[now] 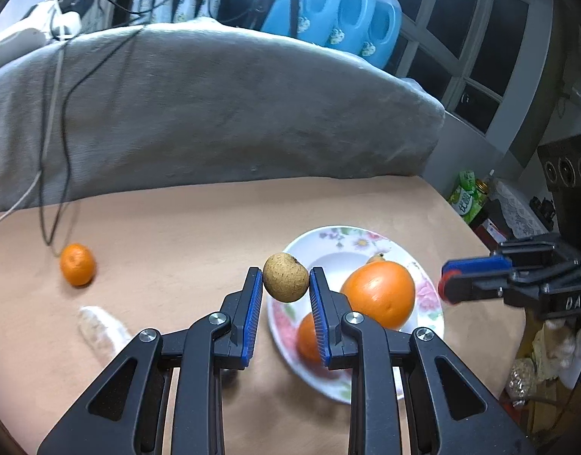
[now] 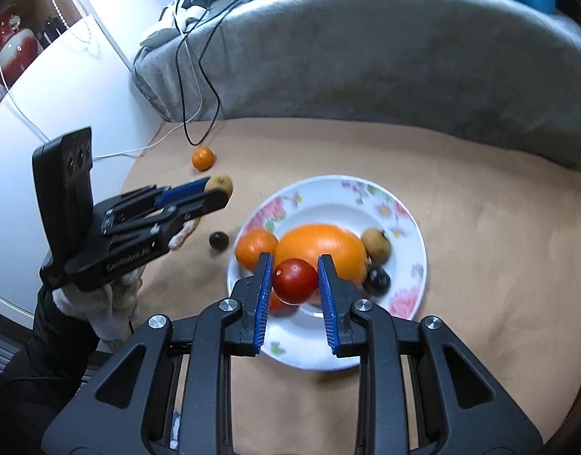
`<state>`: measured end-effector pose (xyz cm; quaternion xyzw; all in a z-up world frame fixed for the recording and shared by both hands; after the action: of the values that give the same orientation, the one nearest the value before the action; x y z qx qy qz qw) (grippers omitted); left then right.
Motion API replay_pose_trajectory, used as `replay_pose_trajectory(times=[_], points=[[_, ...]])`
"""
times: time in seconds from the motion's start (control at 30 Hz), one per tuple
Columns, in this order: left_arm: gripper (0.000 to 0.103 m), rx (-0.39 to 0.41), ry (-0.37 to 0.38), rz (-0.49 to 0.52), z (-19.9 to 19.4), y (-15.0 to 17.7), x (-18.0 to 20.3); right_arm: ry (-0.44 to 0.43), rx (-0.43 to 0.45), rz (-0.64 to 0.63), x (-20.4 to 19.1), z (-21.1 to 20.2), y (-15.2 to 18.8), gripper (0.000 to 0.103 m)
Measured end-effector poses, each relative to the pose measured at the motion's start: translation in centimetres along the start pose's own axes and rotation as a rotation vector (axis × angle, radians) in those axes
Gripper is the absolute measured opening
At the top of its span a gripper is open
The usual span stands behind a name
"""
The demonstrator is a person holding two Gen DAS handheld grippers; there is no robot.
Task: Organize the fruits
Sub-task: 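Carry the tomato with the right gripper while the left carries the kiwi onto the plate, then open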
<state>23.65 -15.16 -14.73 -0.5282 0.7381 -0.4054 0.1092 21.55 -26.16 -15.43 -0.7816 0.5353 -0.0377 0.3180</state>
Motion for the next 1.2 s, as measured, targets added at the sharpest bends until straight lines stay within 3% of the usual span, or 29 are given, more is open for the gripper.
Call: replay_pose_trajectory(times=[0.33,0.83,0.87,0.9,1.0,1.2], points=[[0.024,-0.028,0.015,0.007,2.1,-0.1,1.9,0.006,-0.016,0.009,1.1,0.2,2.4,0.025],[0.024,-0.034,0.032,0.016,1.9,-0.2,2.8,-0.002,-0.041,-0.004,1.0,1.3,3.8,0.026],[0.028,-0.034,0.033,0.018,1.9,-0.2,2.8,0.001,-0.041,-0.007,1.0,1.3,3.8,0.026],[0.035,-0.034,0.034,0.02,1.8,-0.2,2.9,0.001,-0.04,-0.005,0.9,1.3,3.9,0.029],[0.04,-0.031,0.037,0.025,1.7,-0.2,3.1,0.007,-0.027,-0.01,0.9,1.2,3.8,0.058],[0.059,-0.024,0.036,0.017,1.4,-0.3,3.2,0.022,0.005,-0.03,0.8,0.6,3.3,0.071]])
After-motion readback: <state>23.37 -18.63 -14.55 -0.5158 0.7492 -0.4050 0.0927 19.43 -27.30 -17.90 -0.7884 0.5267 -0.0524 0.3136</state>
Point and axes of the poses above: each gripper's, at about its wrist camera, not at the fingertips, and z roughly the way its jaws point, x to its right, y to its underside, the point moved 10 cm from there along z, roughly the way its jaws point, and after that the axes turned 1 degree about -z, right-handed, at the moved point
